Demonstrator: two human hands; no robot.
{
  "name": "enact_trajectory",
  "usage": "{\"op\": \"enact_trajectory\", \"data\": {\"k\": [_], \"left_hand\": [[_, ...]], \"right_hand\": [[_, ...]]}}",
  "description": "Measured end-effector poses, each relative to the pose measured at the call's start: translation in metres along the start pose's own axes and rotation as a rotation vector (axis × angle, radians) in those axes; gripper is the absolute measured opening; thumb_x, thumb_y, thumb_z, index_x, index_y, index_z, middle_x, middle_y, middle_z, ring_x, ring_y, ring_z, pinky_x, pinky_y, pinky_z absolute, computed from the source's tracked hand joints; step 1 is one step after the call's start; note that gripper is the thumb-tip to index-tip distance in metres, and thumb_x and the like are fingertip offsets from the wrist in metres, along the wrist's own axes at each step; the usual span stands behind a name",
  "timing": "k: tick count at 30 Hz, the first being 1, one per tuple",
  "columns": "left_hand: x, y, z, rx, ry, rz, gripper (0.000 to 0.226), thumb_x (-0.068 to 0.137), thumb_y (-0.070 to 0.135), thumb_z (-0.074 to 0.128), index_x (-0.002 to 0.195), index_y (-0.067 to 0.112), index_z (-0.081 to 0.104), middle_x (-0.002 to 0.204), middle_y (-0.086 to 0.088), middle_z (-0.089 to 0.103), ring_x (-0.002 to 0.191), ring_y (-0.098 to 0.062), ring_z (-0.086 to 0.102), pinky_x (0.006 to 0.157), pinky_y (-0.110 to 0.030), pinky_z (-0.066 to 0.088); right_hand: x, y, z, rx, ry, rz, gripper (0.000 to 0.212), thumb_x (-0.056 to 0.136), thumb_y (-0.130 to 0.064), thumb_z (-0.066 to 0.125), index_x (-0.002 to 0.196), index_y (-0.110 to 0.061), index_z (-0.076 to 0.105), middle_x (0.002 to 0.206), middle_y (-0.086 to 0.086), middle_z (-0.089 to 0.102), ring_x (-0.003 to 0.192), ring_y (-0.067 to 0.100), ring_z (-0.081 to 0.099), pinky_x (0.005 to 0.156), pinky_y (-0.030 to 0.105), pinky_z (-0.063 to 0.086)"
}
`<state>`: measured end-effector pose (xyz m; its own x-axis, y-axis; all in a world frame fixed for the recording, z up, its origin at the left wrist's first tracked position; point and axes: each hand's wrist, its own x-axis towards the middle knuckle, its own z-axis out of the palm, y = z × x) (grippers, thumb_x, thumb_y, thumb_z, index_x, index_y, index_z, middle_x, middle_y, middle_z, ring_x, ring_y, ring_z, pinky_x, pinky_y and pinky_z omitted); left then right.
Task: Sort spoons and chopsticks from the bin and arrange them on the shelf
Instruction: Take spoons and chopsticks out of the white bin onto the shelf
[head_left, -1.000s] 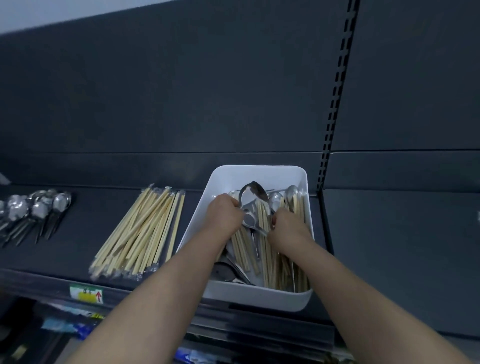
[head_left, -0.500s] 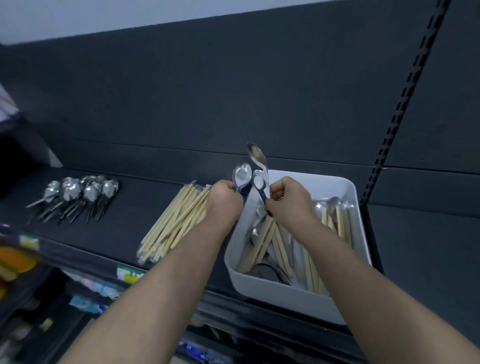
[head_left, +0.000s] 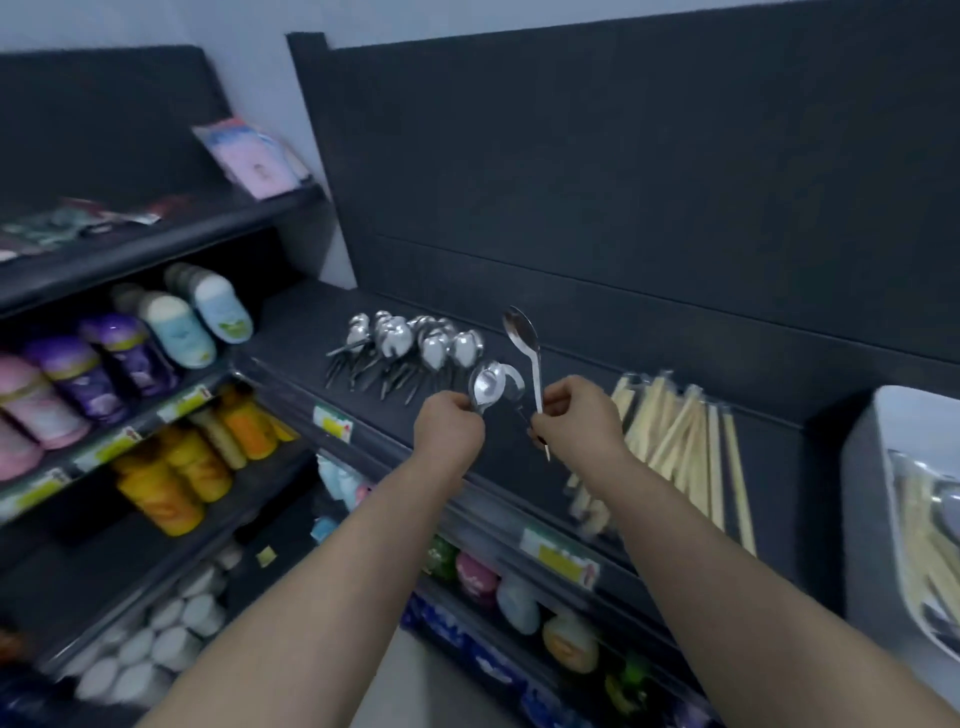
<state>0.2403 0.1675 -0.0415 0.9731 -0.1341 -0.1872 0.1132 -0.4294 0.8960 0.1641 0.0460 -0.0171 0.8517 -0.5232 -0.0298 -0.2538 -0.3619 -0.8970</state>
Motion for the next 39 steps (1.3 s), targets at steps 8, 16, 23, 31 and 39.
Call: {"op": "enact_trajectory", "data": {"k": [8, 16, 23, 31, 39], "left_hand": [[0.063, -0.04, -0.067, 0.022, 0.058, -0.061, 0.042, 0.09, -0.001, 0.051, 0.131, 0.007, 0.054, 0.116, -0.013, 0.062, 0.102, -0.034, 0.061, 0.084, -0.042, 0.053], [0.138, -0.037, -0.071, 0.11, 0.126, -0.012, 0.045, 0.084, -0.002, 0.047, 0.126, 0.013, 0.055, 0.114, -0.004, 0.06, 0.109, -0.029, 0.057, 0.087, -0.034, 0.049], [0.201, -0.025, -0.067, 0.322, 0.091, 0.068, 0.043, 0.087, -0.001, 0.046, 0.125, 0.014, 0.06, 0.123, -0.009, 0.063, 0.114, -0.028, 0.057, 0.093, -0.031, 0.047], [0.229, -0.032, -0.064, 0.674, -0.012, 0.137, 0.036, 0.087, 0.014, 0.057, 0.123, 0.016, 0.063, 0.121, -0.009, 0.062, 0.113, -0.029, 0.056, 0.091, -0.038, 0.05], [0.218, -0.014, -0.072, 0.807, -0.072, 0.383, 0.033, 0.089, 0.013, 0.053, 0.118, 0.021, 0.066, 0.117, -0.005, 0.065, 0.115, -0.026, 0.054, 0.086, -0.036, 0.049]], "right_hand": [[0.046, -0.012, 0.079, 0.057, -0.027, 0.055, 0.024, 0.081, -0.003, 0.067, 0.082, -0.023, 0.055, 0.091, 0.004, 0.065, 0.087, 0.024, 0.067, 0.079, 0.044, 0.057], [0.121, -0.012, 0.128, 0.063, -0.032, 0.087, 0.021, 0.082, -0.001, 0.064, 0.085, -0.02, 0.057, 0.086, 0.0, 0.064, 0.08, 0.016, 0.064, 0.06, 0.023, 0.05], [0.183, -0.018, 0.155, -0.076, -0.119, 0.139, 0.015, 0.084, -0.02, 0.066, 0.096, -0.022, 0.057, 0.091, -0.004, 0.065, 0.085, 0.017, 0.063, 0.076, 0.031, 0.053], [0.196, -0.02, 0.157, -0.707, -0.163, -0.001, 0.026, 0.092, -0.041, 0.051, 0.11, -0.026, 0.064, 0.107, -0.001, 0.067, 0.102, 0.023, 0.061, 0.071, 0.028, 0.039], [0.173, -0.027, 0.148, -0.979, -0.073, -0.213, 0.019, 0.09, -0.019, 0.051, 0.103, -0.018, 0.064, 0.109, 0.002, 0.061, 0.104, 0.023, 0.052, 0.075, 0.032, 0.037]]}}
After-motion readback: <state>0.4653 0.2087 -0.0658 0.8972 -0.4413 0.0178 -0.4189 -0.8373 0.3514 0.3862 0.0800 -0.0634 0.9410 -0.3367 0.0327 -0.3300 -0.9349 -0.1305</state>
